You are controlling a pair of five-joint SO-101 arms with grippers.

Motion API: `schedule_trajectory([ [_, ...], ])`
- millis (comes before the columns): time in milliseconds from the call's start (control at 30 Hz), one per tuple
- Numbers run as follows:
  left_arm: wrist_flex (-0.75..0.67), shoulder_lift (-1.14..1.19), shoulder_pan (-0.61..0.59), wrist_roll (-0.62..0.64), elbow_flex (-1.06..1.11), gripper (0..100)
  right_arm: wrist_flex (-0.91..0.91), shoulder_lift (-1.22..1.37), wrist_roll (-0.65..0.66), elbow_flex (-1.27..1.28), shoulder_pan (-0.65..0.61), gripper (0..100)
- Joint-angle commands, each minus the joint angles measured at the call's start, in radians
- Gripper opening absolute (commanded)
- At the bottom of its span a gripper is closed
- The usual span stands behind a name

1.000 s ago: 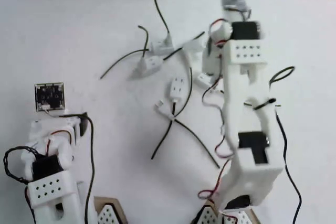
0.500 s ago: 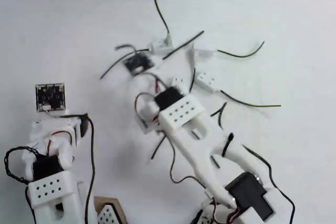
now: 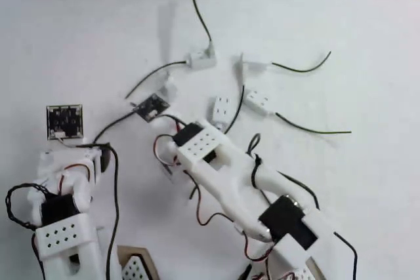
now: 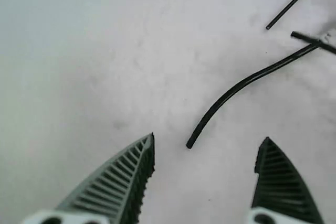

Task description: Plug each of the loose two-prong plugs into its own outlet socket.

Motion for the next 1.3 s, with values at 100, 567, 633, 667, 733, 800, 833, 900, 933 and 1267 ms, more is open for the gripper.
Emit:
schedule_trajectory([
  [100,-0.021,-0.021,-0.001,-0.012,-0.005,31,0.01,-0.018,0.009,-0.002,-0.002,9.4],
  [567,-0.021,-0.021,-0.001,-0.012,-0.005,31,0.116,-0.038,0.011,-0.021,0.021,9.0],
  [633,-0.021,-0.021,-0.001,-0.012,-0.005,31,0.147,-0.035,0.011,-0.052,0.021,9.1],
  [667,-0.021,-0.021,-0.001,-0.012,-0.005,31,0.163,-0.035,0.011,-0.069,0.021,9.1],
  [733,-0.021,-0.021,-0.001,-0.012,-0.005,31,0.189,-0.031,0.011,-0.101,0.021,8.8],
  [800,-0.021,-0.021,-0.001,-0.012,-0.005,31,0.202,-0.03,0.011,-0.112,0.019,8.7],
  [833,-0.021,-0.021,-0.001,-0.012,-0.005,31,0.2,-0.03,0.011,-0.11,0.019,8.7],
  [900,-0.021,-0.021,-0.001,-0.012,-0.005,31,0.2,-0.028,0.011,-0.109,0.019,8.7],
  [933,-0.021,-0.021,-0.001,-0.012,-0.005,31,0.2,-0.028,0.011,-0.109,0.021,8.7],
  [1267,-0.021,-0.021,-0.001,-0.012,-0.003,31,0.202,-0.028,0.011,-0.083,0.019,6.0],
])
